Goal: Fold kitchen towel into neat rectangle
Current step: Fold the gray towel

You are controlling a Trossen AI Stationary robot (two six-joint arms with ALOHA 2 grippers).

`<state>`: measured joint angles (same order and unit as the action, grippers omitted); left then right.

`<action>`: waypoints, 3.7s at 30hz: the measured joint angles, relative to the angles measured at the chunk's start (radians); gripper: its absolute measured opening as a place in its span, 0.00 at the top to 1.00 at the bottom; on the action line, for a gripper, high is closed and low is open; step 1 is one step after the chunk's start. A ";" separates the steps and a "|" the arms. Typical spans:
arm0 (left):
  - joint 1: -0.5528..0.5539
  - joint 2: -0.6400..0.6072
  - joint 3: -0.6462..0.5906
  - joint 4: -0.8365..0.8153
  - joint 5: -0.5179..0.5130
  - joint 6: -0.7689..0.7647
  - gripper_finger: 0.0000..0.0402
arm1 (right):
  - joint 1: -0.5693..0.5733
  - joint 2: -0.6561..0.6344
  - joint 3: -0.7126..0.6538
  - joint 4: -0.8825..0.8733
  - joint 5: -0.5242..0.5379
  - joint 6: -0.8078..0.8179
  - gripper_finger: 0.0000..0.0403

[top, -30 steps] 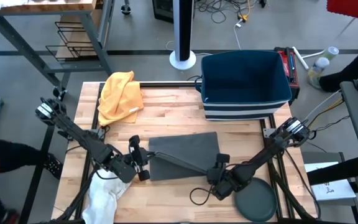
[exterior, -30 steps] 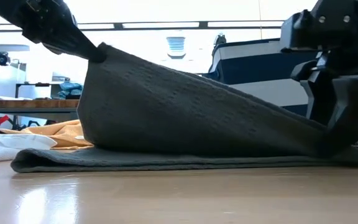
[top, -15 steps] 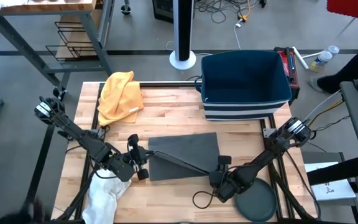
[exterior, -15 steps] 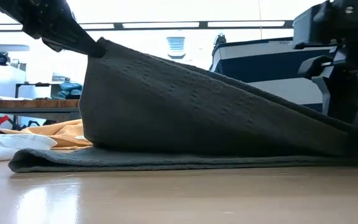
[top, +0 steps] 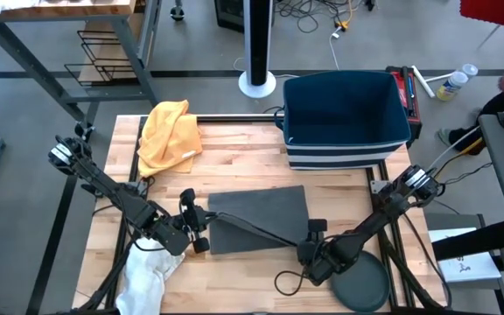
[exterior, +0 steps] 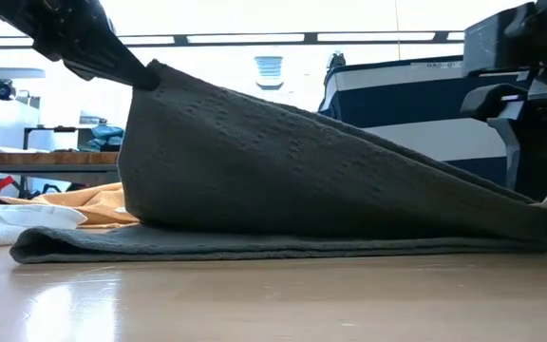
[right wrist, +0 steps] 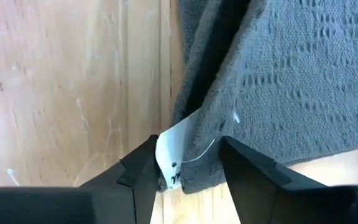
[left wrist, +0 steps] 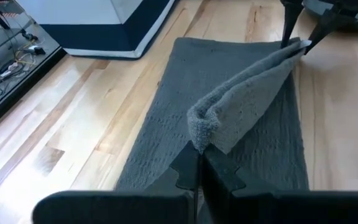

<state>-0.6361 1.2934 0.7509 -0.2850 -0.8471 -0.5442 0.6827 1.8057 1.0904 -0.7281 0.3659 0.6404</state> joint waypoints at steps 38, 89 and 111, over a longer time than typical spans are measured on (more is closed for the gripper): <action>-0.080 -0.019 -0.001 -0.007 0.057 0.014 1.00 | 0.008 -0.006 0.393 -0.467 -0.018 -0.038 0.98; 0.039 -0.223 -0.057 -0.222 -0.112 0.103 1.00 | -0.206 -0.065 0.424 -0.762 0.436 -0.034 0.98; 0.157 -0.330 -0.131 -0.135 0.007 0.248 1.00 | -0.353 -0.113 0.423 -0.746 0.466 -0.240 0.98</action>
<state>-0.4790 0.9637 0.6199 -0.4201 -0.8397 -0.2963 0.3294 1.6932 1.5139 -1.4741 0.8315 0.4003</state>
